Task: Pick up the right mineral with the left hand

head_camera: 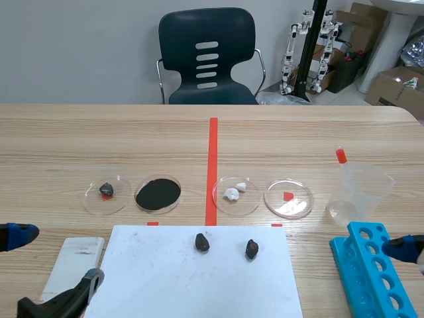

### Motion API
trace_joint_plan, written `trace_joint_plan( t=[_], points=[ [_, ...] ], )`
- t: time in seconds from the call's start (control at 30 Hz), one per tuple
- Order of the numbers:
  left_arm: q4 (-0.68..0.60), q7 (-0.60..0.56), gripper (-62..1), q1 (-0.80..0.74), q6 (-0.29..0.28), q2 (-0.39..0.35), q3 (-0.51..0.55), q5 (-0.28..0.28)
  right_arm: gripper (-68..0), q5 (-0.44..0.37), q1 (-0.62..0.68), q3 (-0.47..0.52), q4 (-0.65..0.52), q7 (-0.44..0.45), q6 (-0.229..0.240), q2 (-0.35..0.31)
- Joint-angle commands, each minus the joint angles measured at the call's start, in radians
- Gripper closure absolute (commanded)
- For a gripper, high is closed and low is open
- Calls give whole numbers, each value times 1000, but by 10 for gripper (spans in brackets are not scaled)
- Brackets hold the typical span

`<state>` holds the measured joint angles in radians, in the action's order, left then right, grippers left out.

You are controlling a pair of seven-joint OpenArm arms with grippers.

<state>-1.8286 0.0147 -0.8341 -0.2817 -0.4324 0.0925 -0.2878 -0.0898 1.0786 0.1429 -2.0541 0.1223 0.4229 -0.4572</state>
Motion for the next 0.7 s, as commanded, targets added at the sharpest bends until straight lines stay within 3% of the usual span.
trace_joint_plan(
  t=[0.0, 0.23, 0.4, 0.5, 0.67],
  points=[
    [-16, 13, -623, 22, 1, 5, -27, -6, -657, -7, 2, 7, -19, 11, -4, -5],
    [-16, 190, -623, 151, 11, 5, -174, -8, -657, -7, 2, 7, -19, 11, -4, -5],
    [-16, 249, -623, 232, 76, 5, -270, -56, -657, -7, 2, 7, -19, 11, -4, -5],
    [-16, 270, -623, 266, 138, 10, -314, -71, -657, -7, 2, 7, -19, 11, -4, -5],
    [-16, 428, -623, 380, 294, 16, -421, -87, -657, -7, 2, 7, -19, 11, -4, -5]
  ],
)
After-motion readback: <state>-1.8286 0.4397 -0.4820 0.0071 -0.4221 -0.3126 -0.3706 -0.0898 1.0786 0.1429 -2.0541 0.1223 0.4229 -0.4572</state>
